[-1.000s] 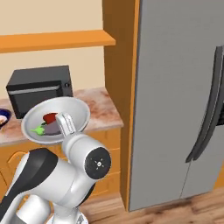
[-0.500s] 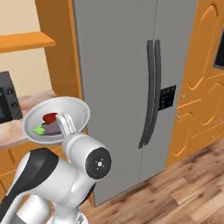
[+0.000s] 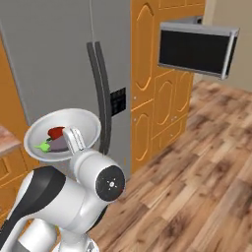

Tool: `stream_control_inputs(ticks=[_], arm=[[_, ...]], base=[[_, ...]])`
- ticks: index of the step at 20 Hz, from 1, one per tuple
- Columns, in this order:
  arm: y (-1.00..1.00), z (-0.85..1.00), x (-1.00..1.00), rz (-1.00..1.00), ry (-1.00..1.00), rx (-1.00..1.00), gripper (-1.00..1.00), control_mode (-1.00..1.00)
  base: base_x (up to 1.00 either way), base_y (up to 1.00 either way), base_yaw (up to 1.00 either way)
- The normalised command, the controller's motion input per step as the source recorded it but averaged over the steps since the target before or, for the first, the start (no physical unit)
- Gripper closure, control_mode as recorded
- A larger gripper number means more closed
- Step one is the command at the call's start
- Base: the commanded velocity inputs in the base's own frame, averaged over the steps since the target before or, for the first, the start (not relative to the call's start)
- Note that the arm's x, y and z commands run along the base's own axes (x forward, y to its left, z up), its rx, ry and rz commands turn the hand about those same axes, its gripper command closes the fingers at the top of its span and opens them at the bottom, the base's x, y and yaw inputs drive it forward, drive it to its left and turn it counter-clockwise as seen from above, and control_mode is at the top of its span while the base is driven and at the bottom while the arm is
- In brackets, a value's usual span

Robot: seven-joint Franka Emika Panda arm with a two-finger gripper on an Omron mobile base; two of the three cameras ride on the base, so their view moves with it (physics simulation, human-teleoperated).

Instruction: Place the bowl containing the eggplant and bell pepper in the microwave. Close the microwave door and press the start button to microwave the meal.

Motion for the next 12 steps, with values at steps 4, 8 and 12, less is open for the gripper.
stream_control_inputs(ticks=[4, 8, 12], arm=[[0.00, 0.00, 0.00, 0.00, 0.00, 0.00, 1.00, 1.00], [0.00, 0.00, 0.00, 0.00, 0.00, 0.00, 1.00, 1.00], [0.00, 0.00, 0.00, 0.00, 0.00, 0.00, 1.00, 1.00]], base=[[0.17, -0.77, -0.52], [0.34, -0.63, -0.47], [0.56, -0.36, -0.36]])
